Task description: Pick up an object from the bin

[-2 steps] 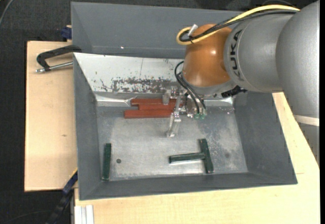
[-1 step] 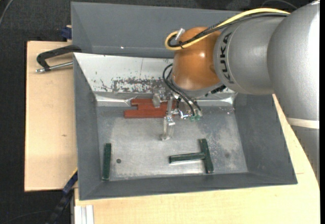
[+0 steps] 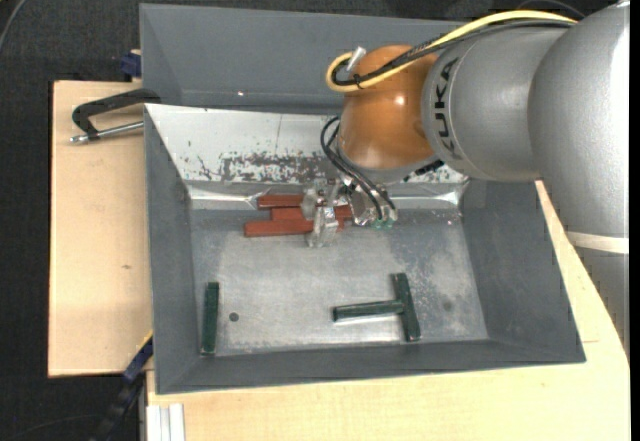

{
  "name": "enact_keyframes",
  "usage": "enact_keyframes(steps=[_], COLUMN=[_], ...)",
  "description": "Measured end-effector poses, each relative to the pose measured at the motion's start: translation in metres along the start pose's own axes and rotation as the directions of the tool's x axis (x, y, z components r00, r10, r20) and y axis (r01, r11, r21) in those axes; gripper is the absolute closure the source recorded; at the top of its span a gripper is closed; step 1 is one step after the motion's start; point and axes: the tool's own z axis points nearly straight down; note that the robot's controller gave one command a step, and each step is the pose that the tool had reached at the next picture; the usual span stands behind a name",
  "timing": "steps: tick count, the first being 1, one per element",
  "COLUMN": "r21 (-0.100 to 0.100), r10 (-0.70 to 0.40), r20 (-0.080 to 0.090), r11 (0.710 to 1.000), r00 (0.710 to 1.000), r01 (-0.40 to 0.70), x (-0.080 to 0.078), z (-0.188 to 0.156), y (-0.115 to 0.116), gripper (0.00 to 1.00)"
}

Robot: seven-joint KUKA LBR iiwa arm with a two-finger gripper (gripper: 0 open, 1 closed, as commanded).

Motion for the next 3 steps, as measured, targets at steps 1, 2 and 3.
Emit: enact_keyframes(steps=[1, 2, 3], r21=[-0.014, -0.016, -0.017], r10=[-0.514, -0.513, -0.507], r20=[-0.025, -0.025, -0.026], r11=[0.858, 0.858, 0.862], r00=[0.857, 0.858, 0.861], r01=[0.514, 0.513, 0.507], x=[0.012, 0.012, 0.012], z=[-0.006, -0.006, 0.008], y=[-0.016, -0.015, -0.029], gripper=[1.00, 0.00, 0.00])
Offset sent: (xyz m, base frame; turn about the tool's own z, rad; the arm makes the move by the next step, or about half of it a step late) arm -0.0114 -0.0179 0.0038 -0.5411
